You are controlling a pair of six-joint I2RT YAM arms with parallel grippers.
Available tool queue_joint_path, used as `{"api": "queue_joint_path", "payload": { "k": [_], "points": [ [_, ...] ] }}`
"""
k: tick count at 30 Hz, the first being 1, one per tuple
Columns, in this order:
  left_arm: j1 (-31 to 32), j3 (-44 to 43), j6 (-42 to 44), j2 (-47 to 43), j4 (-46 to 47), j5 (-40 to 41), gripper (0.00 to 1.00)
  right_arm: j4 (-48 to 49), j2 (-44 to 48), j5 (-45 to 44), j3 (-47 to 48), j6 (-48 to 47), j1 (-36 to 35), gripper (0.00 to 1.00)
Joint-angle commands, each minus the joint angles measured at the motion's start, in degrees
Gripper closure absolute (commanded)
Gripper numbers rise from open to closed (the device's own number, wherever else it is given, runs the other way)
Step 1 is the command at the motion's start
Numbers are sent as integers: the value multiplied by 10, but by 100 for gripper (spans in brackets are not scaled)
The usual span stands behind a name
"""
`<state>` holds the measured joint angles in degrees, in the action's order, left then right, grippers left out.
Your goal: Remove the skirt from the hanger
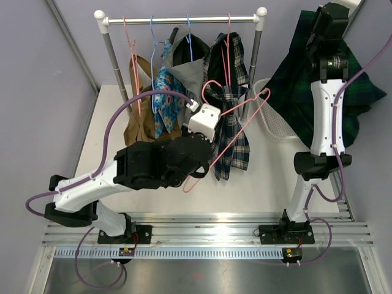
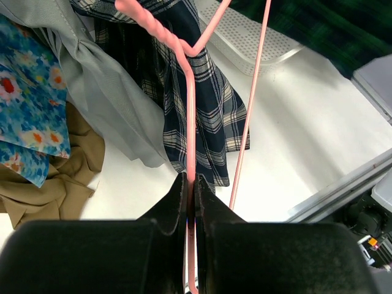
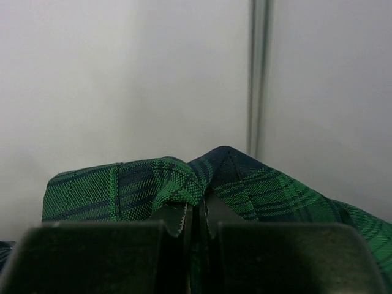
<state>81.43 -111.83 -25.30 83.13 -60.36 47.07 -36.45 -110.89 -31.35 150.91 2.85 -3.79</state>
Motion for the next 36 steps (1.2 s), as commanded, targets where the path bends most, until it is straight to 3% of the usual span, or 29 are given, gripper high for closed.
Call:
{"api": "queue_joint_path", "payload": {
  "k": [1,4,7,8,10,11,12,13,19,24,30,31,36],
  "points": [
    [2,-10,9,14,2,35,100,89,-19,88,40,43,24,100],
    [1,-31,8,34,-19,60,100,94,-46,122,24,59,28,100],
    [-6,-68,11,58,-35,93,100,116,-44,138,-60,76,28,100],
    [-10,-80,16,69,-36,92,100,135,-31,128,-162,86,28,100],
    [-21,-117,35,83,-37,93,100,202,15,118,-276,96,28,100],
    [-26,-135,42,90,-40,93,100,219,29,118,-375,106,28,95],
    [-35,-151,52,106,-44,94,100,239,43,119,-416,110,28,68],
    [-40,-183,60,113,-49,94,100,242,66,118,-452,111,29,1],
    [-67,-260,98,159,-67,115,100,277,200,104,-709,165,28,1],
    [-126,-258,98,167,-53,112,100,270,308,128,-800,189,28,1],
    [-174,-337,168,226,50,65,100,263,430,176,-895,211,28,1],
    [-181,-377,193,249,93,73,100,252,459,182,-909,210,28,1],
    [-195,-363,279,272,218,134,100,226,501,190,-933,196,28,1]
  ]
}}
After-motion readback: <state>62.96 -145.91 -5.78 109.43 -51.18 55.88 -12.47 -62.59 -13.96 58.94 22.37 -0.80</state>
